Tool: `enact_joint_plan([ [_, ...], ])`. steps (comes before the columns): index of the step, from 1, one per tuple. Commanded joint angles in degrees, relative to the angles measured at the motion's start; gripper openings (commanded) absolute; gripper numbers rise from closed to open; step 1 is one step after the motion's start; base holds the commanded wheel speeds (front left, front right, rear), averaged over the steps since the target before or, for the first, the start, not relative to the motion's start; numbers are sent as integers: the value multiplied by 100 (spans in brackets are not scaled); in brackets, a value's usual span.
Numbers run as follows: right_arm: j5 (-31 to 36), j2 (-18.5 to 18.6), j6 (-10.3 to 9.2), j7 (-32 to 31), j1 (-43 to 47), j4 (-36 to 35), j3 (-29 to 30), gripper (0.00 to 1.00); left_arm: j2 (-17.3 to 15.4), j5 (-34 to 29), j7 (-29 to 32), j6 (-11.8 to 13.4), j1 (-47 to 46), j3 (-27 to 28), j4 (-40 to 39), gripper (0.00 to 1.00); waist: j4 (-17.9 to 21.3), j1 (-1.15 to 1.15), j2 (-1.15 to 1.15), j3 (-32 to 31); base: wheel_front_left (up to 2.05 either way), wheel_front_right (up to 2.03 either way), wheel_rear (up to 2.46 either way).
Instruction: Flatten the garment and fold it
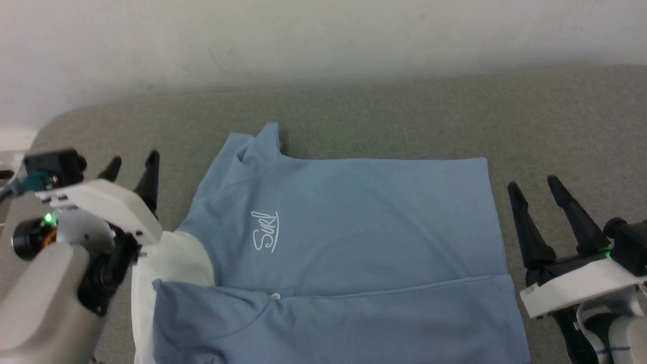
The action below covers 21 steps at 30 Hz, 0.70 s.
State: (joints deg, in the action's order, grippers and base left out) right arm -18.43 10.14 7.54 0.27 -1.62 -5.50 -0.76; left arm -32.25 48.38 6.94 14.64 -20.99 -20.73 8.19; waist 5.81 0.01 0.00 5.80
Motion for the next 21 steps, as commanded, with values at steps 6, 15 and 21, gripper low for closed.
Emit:
enact_joint_plan([
  [6,72,-132,-5,190,-367,-305,-133,100,-81,-6,462,-494,-1638,8,903,100,605,-1,0,1087,0,0,0],
  [15,-1,-161,-5,322,-684,-305,-506,100,-80,-59,1943,-1184,-3409,-569,2340,100,1092,-1,0,1641,0,0,0],
  [21,-85,-160,-5,388,-794,-200,-640,100,-60,-72,3078,-1478,-3859,-1003,3060,100,1305,-1,0,1824,0,0,0],
])
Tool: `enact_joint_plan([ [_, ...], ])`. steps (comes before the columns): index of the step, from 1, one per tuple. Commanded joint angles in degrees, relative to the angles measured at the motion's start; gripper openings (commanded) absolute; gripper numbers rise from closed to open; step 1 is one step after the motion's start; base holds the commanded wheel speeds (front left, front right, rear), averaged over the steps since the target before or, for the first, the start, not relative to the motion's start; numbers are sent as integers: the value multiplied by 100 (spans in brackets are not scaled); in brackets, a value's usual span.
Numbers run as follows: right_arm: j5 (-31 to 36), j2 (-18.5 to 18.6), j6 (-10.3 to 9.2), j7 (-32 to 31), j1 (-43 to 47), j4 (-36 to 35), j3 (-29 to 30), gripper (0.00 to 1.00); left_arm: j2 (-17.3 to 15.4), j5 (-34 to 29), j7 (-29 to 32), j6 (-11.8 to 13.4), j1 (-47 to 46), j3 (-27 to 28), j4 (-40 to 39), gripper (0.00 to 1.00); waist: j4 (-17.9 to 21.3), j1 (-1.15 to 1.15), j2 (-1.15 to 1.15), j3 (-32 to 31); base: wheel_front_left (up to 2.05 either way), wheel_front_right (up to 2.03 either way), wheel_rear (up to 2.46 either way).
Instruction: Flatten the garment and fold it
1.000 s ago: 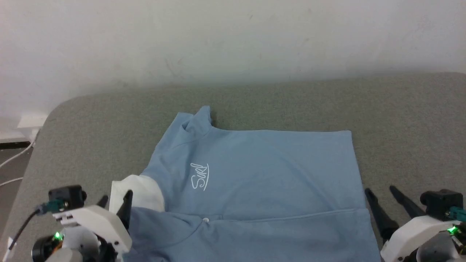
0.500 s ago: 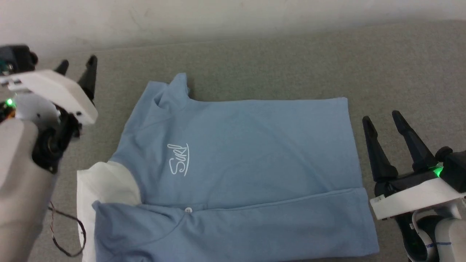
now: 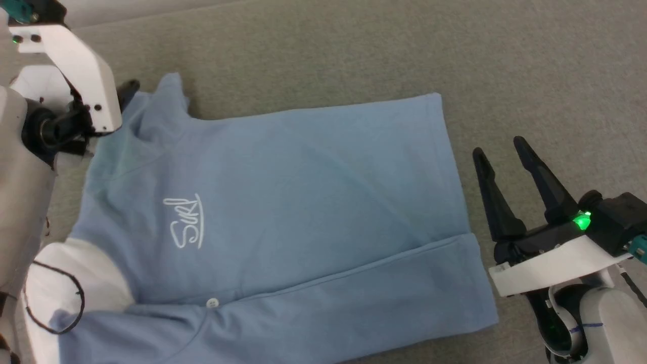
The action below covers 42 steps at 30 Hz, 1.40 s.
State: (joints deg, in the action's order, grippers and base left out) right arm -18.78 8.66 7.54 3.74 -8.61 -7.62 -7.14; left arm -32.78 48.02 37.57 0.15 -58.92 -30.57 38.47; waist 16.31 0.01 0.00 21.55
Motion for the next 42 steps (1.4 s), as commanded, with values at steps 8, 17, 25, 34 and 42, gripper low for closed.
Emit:
enact_joint_plan([
  [8,-118,-34,-5,10,-121,172,-24,100,-55,-24,1201,-170,148,-484,587,100,425,-1,0,367,0,0,0],
  [17,-261,82,-5,-257,-189,351,15,100,6,-51,1183,-72,556,-639,499,0,330,-1,0,298,0,0,0],
  [25,-929,394,-5,-1010,-875,1208,229,100,305,168,-517,159,716,-32,227,0,-82,-1,0,-13,0,0,0],
  [34,-1995,986,-5,-2853,-2694,3132,-342,100,637,97,-1474,117,570,87,-316,0,-725,-1,0,94,0,0,0],
  [42,-2236,1099,-5,-3673,-3815,4432,-746,100,749,-98,-1592,147,408,-76,-740,0,-1032,-1,0,337,0,0,0],
])
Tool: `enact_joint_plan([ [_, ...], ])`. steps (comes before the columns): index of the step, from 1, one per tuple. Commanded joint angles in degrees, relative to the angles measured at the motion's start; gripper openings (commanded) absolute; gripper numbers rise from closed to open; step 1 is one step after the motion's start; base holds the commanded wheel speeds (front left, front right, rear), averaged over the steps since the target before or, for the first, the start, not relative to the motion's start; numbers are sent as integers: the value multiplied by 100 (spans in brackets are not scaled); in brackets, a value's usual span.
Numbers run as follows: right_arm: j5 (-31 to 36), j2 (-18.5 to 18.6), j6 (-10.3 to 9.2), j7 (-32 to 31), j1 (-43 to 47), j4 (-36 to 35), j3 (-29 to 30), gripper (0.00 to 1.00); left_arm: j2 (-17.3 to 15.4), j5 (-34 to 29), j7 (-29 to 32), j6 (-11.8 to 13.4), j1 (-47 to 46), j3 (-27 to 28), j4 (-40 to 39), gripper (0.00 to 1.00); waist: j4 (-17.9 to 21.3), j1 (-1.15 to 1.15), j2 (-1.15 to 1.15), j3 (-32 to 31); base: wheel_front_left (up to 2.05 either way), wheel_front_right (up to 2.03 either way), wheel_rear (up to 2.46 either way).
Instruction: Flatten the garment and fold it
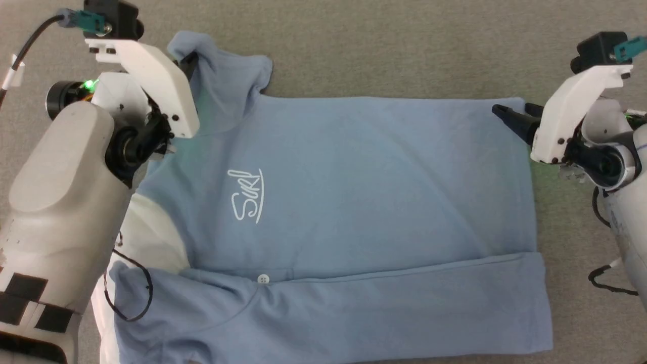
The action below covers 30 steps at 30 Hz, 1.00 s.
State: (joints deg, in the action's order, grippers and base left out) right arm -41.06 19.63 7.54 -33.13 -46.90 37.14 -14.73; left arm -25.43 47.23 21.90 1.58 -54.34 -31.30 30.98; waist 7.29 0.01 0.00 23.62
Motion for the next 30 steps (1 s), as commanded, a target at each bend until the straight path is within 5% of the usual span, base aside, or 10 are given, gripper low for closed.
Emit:
enact_joint_plan([
  [1,8,-9,-5,-21,-97,121,-34,100,9,-36,-32,13,-56,-14,-39,0,-142,-1,0,153,0,0,0],
  [6,-42,-166,-5,-300,-413,877,-329,100,-36,-48,-42,44,-17,-28,-242,0,-171,-1,0,202,0,0,0],
  [7,-79,-194,-5,-393,-429,999,-393,92,-49,-51,-40,52,6,-34,-270,0,-176,-1,0,197,0,0,0],
  [8,-113,-216,-5,-509,-435,1116,-461,36,-63,-54,-32,59,28,-44,-296,0,-182,-1,0,194,0,0,0],
  [9,-156,-234,-5,-634,-438,1208,-527,0,-74,-54,-26,62,50,-51,-321,0,-187,-1,0,188,0,0,0],
  [15,-406,-185,-5,-817,-519,1306,-795,0,-159,-25,-26,81,179,-51,-398,0,-191,-1,0,71,0,0,0],
  [30,-437,722,-5,1296,-105,415,-1197,0,-569,159,-818,278,1180,342,-831,0,-261,-1,0,-1274,0,0,0],
])
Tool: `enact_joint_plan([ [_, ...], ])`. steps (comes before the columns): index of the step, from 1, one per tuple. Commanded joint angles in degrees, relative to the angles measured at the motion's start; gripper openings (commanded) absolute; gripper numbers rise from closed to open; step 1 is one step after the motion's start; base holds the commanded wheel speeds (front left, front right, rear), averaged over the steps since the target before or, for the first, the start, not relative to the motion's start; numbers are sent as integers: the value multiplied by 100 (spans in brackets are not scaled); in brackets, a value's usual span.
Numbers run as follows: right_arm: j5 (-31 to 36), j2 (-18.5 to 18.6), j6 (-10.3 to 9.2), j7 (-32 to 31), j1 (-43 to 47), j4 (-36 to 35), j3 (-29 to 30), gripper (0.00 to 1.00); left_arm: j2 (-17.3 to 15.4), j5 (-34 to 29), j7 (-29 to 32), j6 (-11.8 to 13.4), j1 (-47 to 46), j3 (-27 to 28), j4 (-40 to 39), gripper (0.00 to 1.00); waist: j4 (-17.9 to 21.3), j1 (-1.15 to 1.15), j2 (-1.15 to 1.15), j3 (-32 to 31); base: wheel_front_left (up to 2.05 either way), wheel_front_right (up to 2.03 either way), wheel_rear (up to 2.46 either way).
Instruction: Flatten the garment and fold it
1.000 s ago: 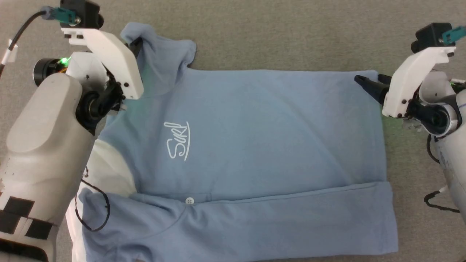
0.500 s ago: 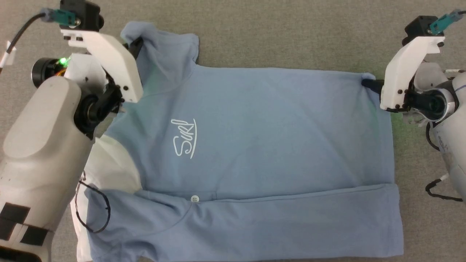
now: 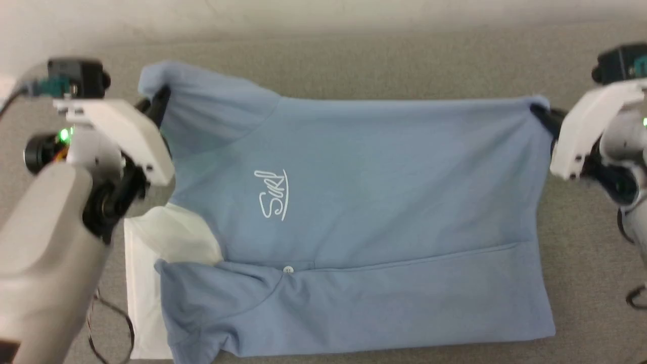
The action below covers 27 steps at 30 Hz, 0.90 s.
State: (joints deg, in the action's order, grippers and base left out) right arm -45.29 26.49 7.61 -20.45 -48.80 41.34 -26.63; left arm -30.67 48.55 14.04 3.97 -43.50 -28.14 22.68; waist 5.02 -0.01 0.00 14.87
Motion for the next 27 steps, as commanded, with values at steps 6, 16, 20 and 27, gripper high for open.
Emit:
enact_joint_plan([
  [6,-164,149,-12,454,1191,-410,-120,0,-274,296,-490,551,1696,325,-872,0,-24,1,0,-783,0,0,0],
  [16,-450,-103,-12,1142,2776,-124,229,9,-105,745,-587,1172,4046,164,-1864,0,-169,1,0,-996,0,0,0],
  [20,-381,-157,-12,1422,3076,-89,365,100,70,773,-768,1200,4258,123,-1704,100,-214,1,0,-1064,0,0,0],
  [27,-64,0,-12,1932,3890,-894,839,100,240,303,-1800,1224,4396,150,-1504,100,-275,1,0,-1293,0,0,0],
])
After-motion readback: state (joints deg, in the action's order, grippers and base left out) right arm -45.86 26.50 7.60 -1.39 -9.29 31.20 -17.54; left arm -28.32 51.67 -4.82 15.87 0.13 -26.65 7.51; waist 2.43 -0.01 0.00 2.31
